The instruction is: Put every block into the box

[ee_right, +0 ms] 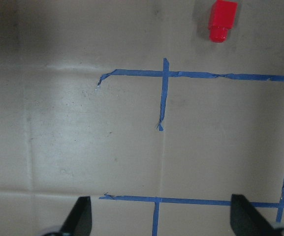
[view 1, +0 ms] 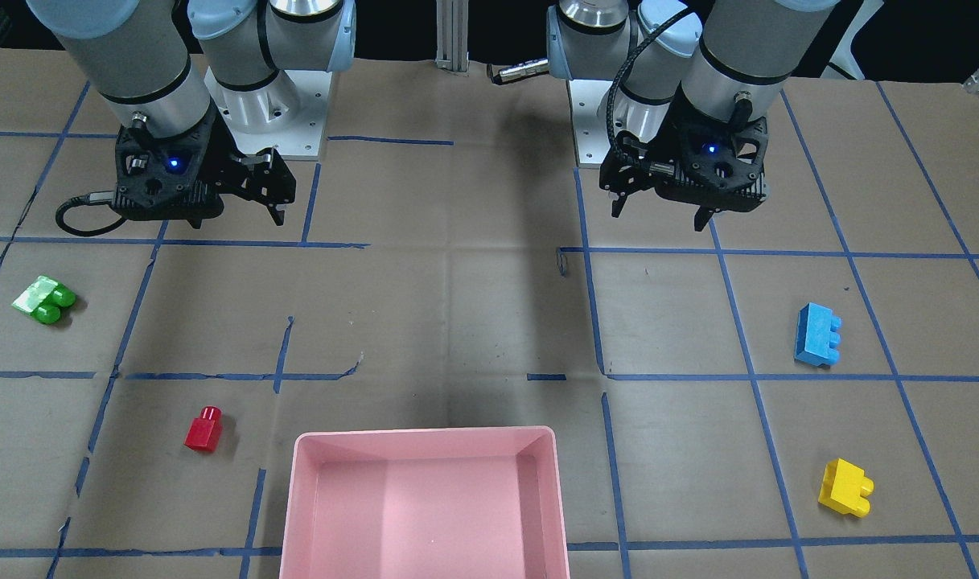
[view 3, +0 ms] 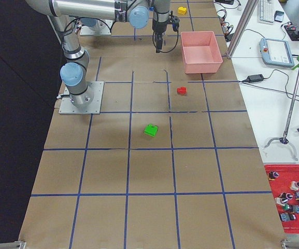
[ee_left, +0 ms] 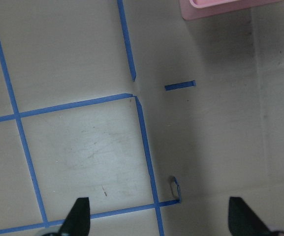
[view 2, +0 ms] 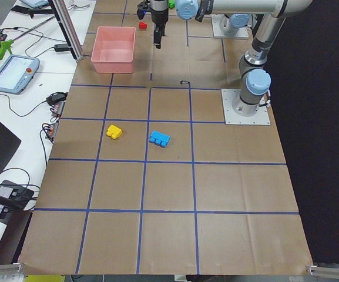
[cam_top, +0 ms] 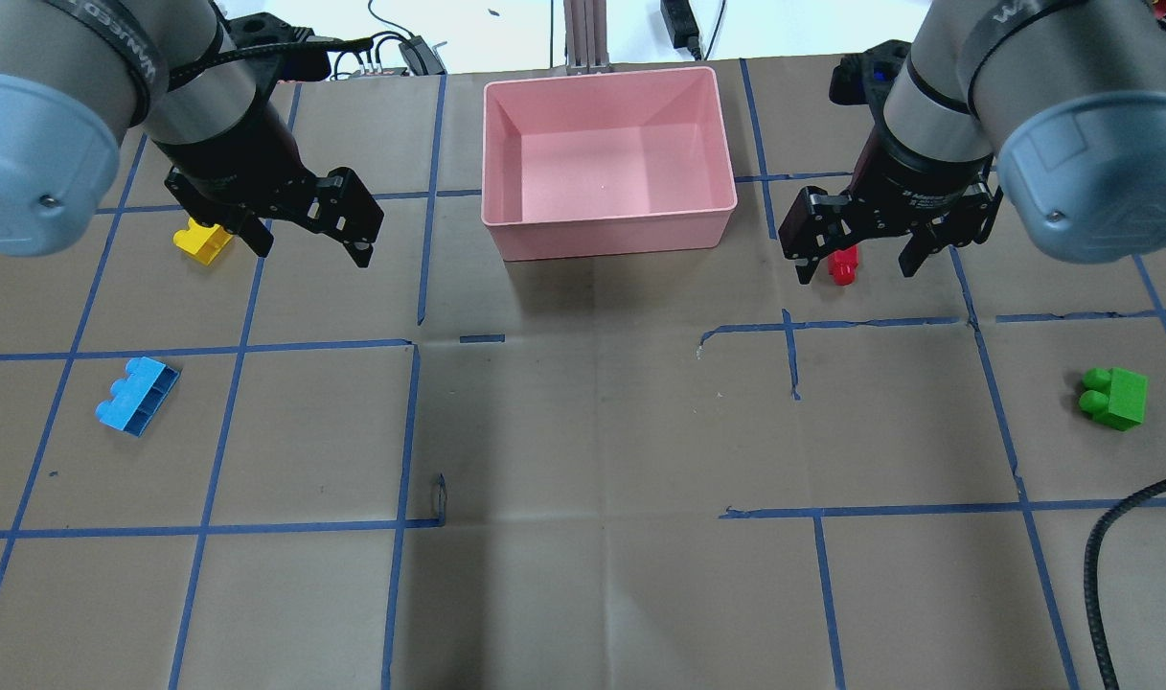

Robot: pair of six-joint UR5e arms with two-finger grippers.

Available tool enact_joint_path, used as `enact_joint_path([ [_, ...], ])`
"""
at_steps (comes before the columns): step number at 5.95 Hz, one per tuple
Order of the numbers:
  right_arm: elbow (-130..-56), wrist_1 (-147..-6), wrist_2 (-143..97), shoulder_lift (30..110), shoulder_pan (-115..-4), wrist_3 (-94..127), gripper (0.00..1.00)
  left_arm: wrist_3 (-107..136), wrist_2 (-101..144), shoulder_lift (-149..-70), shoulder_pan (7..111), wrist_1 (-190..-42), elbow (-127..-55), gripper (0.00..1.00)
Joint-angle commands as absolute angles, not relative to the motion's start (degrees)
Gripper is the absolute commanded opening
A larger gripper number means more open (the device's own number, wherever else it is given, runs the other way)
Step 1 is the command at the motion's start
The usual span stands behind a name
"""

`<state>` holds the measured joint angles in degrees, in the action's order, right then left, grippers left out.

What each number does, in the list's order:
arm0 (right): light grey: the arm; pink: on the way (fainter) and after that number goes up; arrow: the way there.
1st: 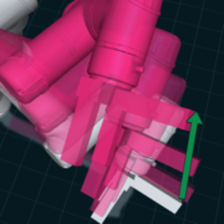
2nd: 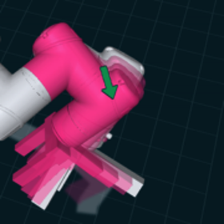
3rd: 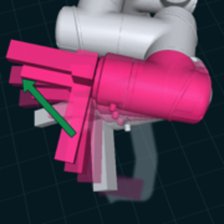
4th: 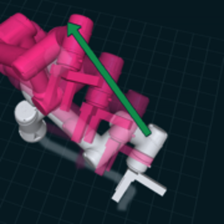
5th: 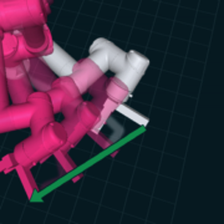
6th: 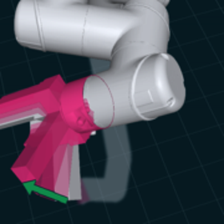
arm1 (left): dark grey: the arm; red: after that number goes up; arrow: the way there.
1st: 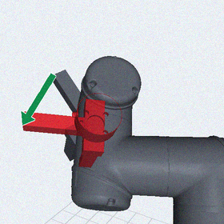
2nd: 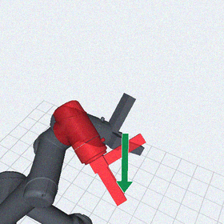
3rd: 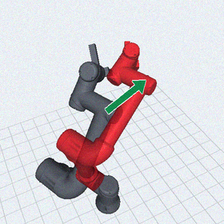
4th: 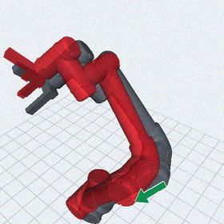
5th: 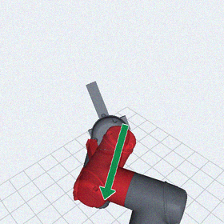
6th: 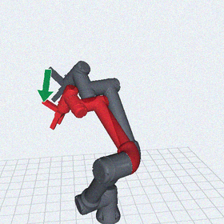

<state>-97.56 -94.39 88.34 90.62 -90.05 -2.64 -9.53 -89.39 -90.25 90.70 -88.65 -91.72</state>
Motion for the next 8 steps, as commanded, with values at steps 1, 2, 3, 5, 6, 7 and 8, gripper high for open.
enact_joint_path([
  [1, -97.56, -94.31, 88.24, 90.53, -90.09, -2.55, 1.0, -9.84, -89.65, -90.7, 90.53, -88.16, -91.76, 1.0],
  [2, -97.65, -94.39, 88.24, 90.53, -90.09, -2.55, 1.0, -9.76, -89.65, -91.14, 90.44, -87.2, -91.76, 1.0],
  [3, -97.56, -94.39, 88.16, 90.53, -90.09, -2.55, 1.0, -10.63, -89.65, -91.14, 87.31, -87.19, -91.76, 1.0],
  [5, -97.65, -94.39, 88.07, 90.44, -90.09, -2.55, 1.0, -32.31, -89.47, -91.58, 69.71, -87.62, -92.28, 1.0],
  [6, -97.65, -94.39, 88.07, 90.35, -90.09, -2.55, 1.0, -43.57, -89.56, -91.67, 62.3, -87.63, -94.03, 1.0],
  [7, -97.65, -94.39, 88.15, 90.18, -90.0, -2.64, 1.0, -55.95, -89.65, -91.58, 54.92, -87.1, -96.65, 1.0],
  [8, -97.73, -95.0, 87.81, 90.18, -90.0, -2.55, 1.0, -66.51, -89.56, -92.1, 49.8, -84.49, -98.42, 1.0],
])
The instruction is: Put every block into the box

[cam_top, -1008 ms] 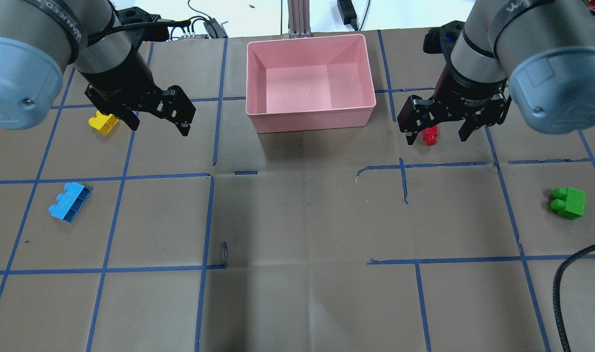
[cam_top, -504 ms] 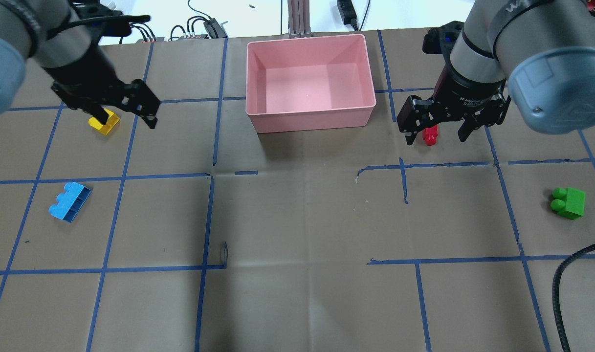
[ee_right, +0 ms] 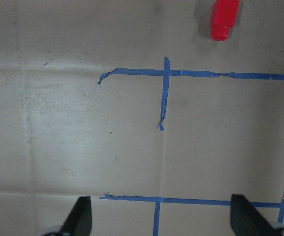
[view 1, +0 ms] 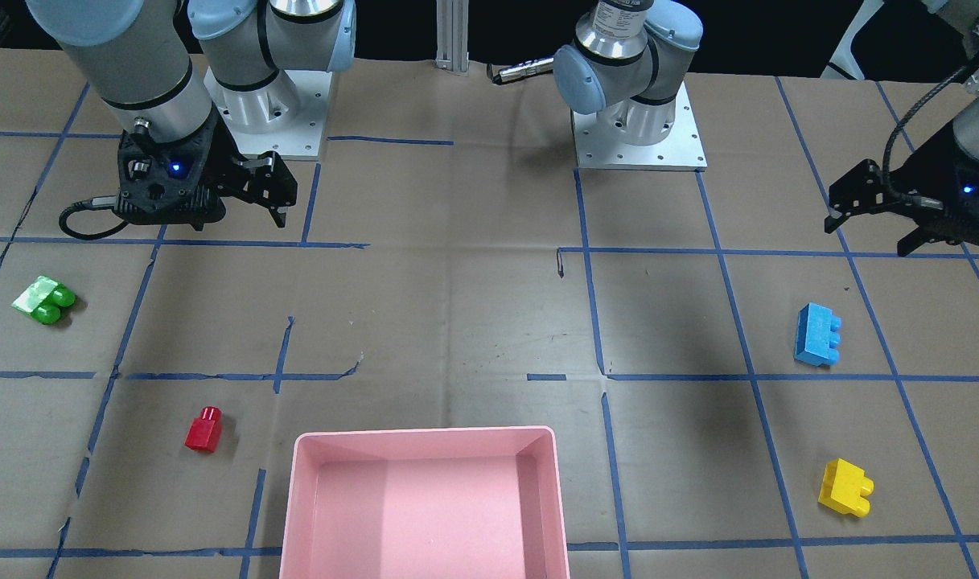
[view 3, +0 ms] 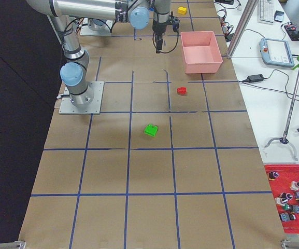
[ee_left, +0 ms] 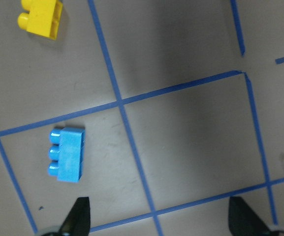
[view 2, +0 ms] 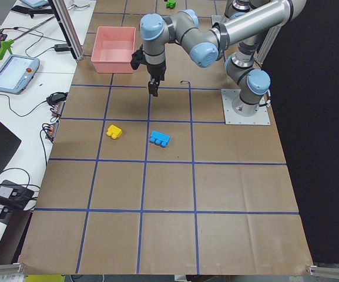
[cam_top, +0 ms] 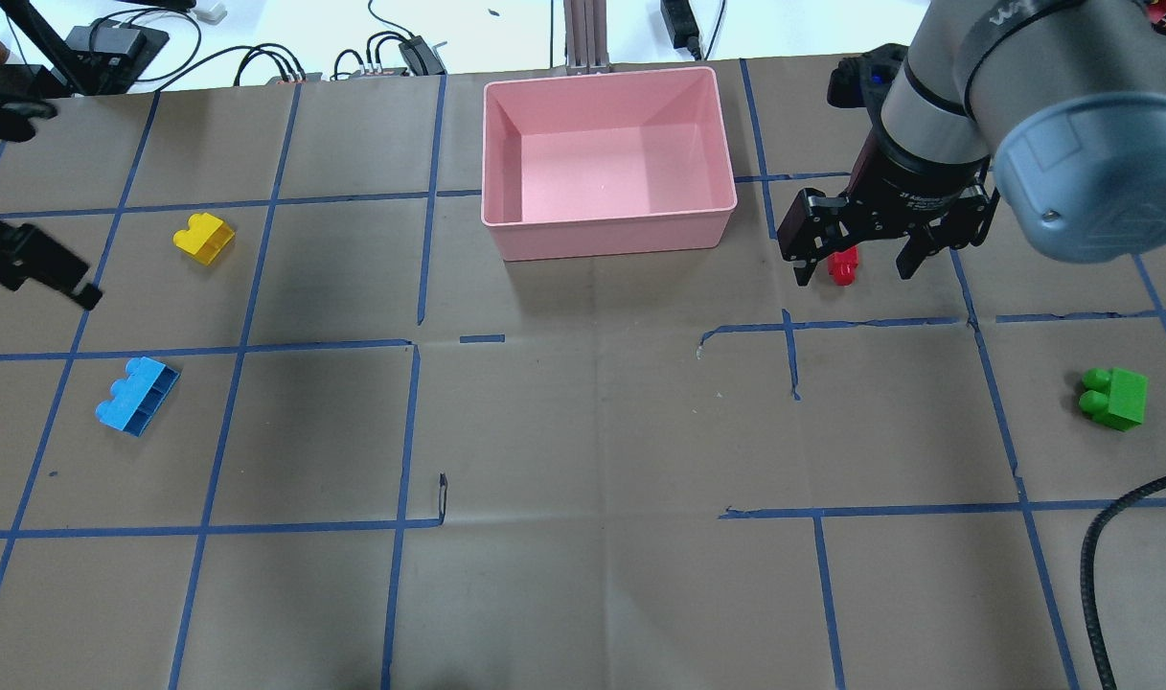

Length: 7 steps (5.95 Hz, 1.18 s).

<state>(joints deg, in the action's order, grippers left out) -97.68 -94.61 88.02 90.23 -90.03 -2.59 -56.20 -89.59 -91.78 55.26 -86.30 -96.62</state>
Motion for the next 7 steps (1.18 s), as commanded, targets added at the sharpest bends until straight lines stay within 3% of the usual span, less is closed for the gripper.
enact_joint_path([
  [1, -98.08, -94.14, 88.85, 89.91, -89.91, -2.81, 1.0, -72.88, -89.73, -93.59, 48.27, -79.5, -99.92, 1.0],
  [3, -101.67, -95.26, 93.73, 90.26, -84.95, -3.77, 0.99, -72.25, -89.3, -96.75, 48.6, -76.31, -101.5, 1.0],
  [5, -102.57, -99.9, 93.51, 90.7, -69.24, -20.15, 1.0, -71.55, -89.21, -104.2, 49.39, -67.43, -102.04, 1.0],
  [7, -105.1, -114.9, 94.31, 89.91, -60.79, -25.36, 1.0, -66.72, -88.95, -107.56, 51.49, -58.78, -105.44, 0.99],
])
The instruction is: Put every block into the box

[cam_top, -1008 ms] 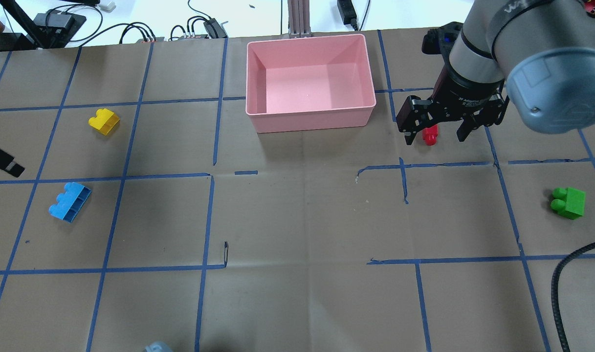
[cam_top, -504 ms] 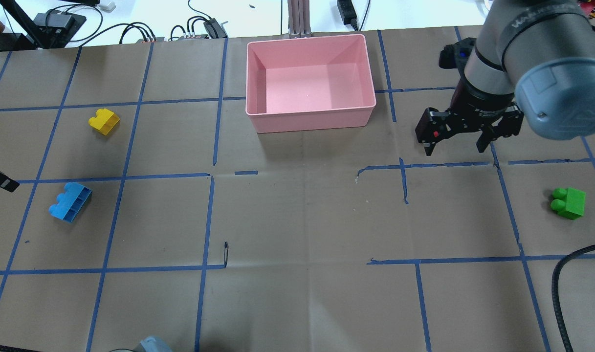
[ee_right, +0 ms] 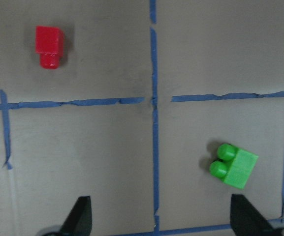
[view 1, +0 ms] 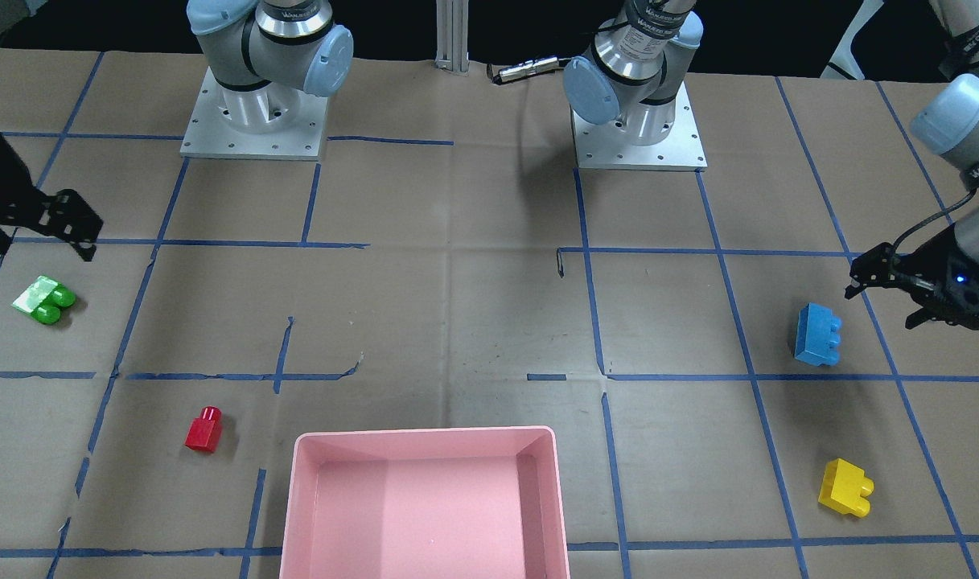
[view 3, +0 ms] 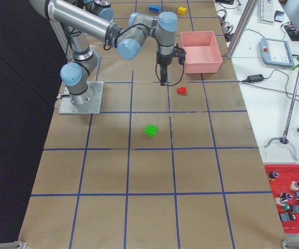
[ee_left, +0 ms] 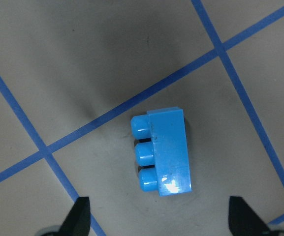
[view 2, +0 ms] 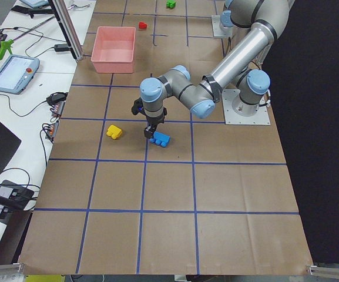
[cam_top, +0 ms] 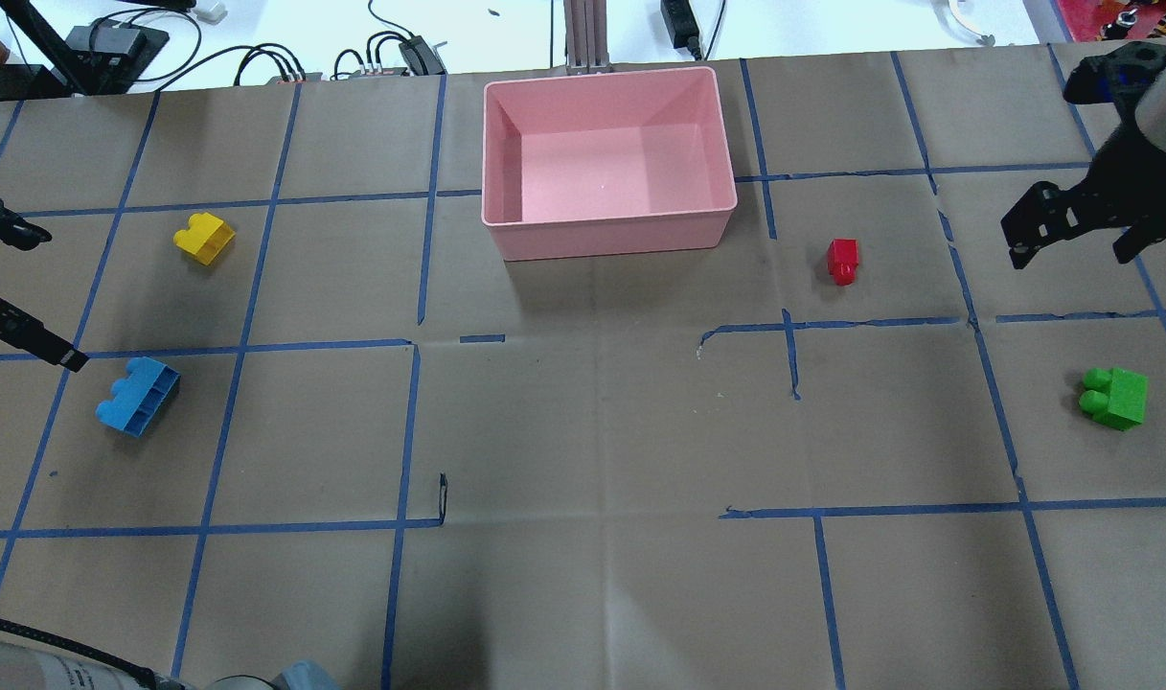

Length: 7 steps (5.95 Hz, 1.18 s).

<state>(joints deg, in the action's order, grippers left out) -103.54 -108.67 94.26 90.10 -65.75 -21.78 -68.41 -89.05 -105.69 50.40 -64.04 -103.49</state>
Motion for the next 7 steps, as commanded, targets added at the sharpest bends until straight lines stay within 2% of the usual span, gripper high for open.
enact_joint_path([
  [1, -108.68, -115.57, 94.57, 88.87, -56.82, -27.66, 1.0, -66.71, -88.95, -110.45, 51.76, -50.27, -108.69, 0.99],
  [3, -113.98, -127.29, 94.66, 83.52, -53.72, -35.72, 1.0, -65.83, -88.77, -111.62, 51.77, -48.87, -110.47, 0.99],
  [7, -115.84, -130.6, 93.96, 76.49, -50.54, -36.3, 1.0, -66.27, -87.45, -111.8, 51.77, -48.26, -111.8, 0.99],
])
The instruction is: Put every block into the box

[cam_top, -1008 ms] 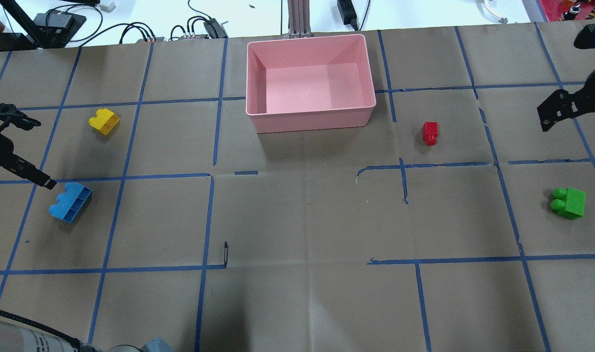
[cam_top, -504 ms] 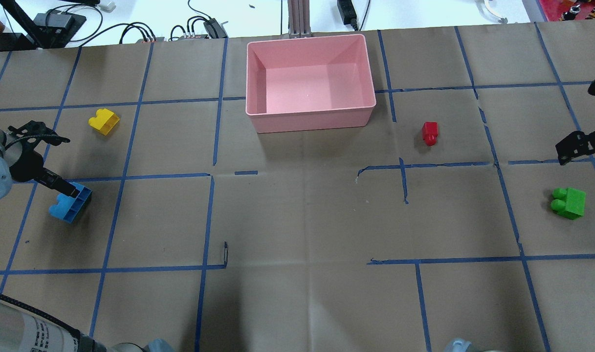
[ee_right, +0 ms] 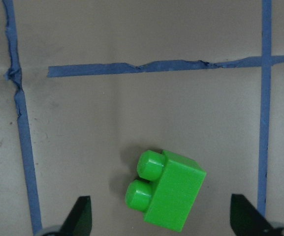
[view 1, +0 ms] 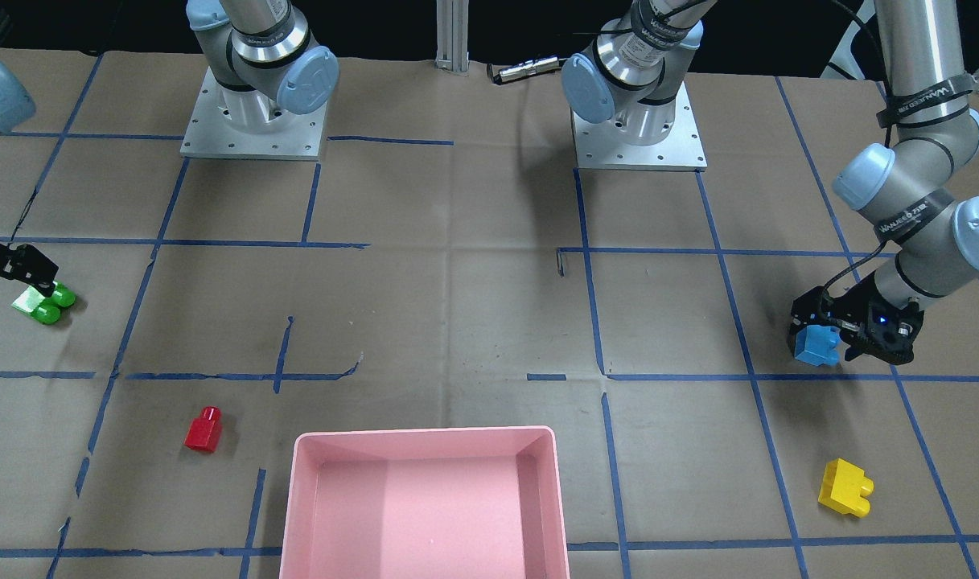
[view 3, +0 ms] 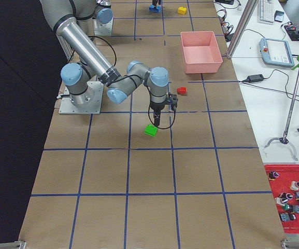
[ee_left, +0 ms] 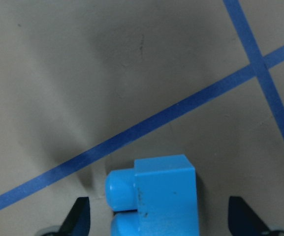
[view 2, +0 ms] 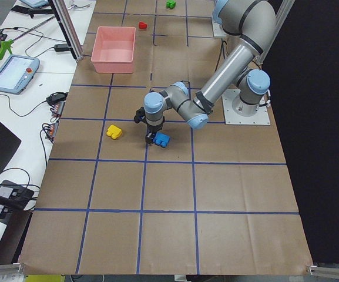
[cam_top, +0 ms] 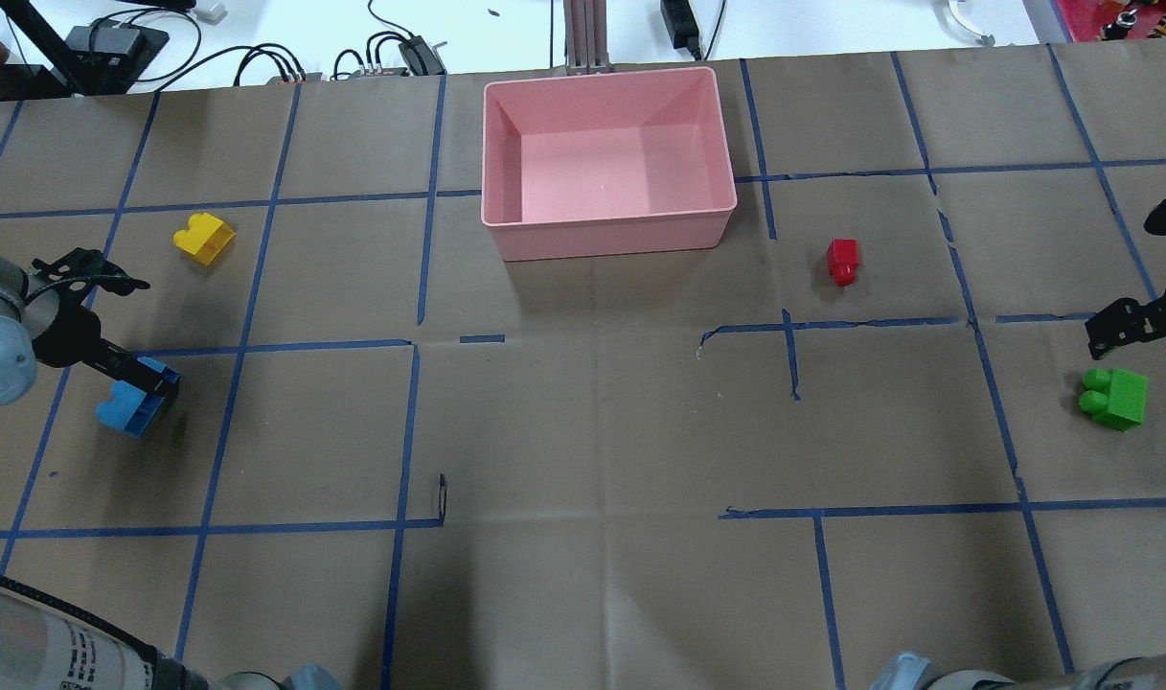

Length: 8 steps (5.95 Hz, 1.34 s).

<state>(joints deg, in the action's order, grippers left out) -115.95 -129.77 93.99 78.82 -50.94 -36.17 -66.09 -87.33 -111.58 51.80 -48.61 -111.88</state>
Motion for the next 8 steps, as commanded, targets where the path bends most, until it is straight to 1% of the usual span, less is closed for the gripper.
enact_joint_path([
  [1, -115.84, -132.43, 93.96, 74.99, -48.8, -36.39, 1.0, -66.36, -87.54, -112.67, 51.68, -46.77, -111.88, 0.99],
  [3, -116.19, -134.38, 93.96, 72.52, -47.99, -36.47, 0.99, -66.36, -87.71, -113.21, 51.68, -45.62, -111.97, 0.99],
  [6, -118.73, -137.72, 93.87, 72.68, -48.08, -36.21, 0.99, -66.53, -87.72, -112.59, 51.24, -46.41, -113.19, 0.74],
  [7, -118.65, -137.9, 93.78, 72.51, -48.08, -36.12, 0.99, -66.53, -87.54, -112.67, 51.24, -46.41, -113.9, 0.72],
  [8, -118.83, -138.25, 93.78, 72.51, -48.34, -36.12, 0.99, -66.53, -87.71, -112.24, 51.24, -46.32, -113.91, 0.57],
])
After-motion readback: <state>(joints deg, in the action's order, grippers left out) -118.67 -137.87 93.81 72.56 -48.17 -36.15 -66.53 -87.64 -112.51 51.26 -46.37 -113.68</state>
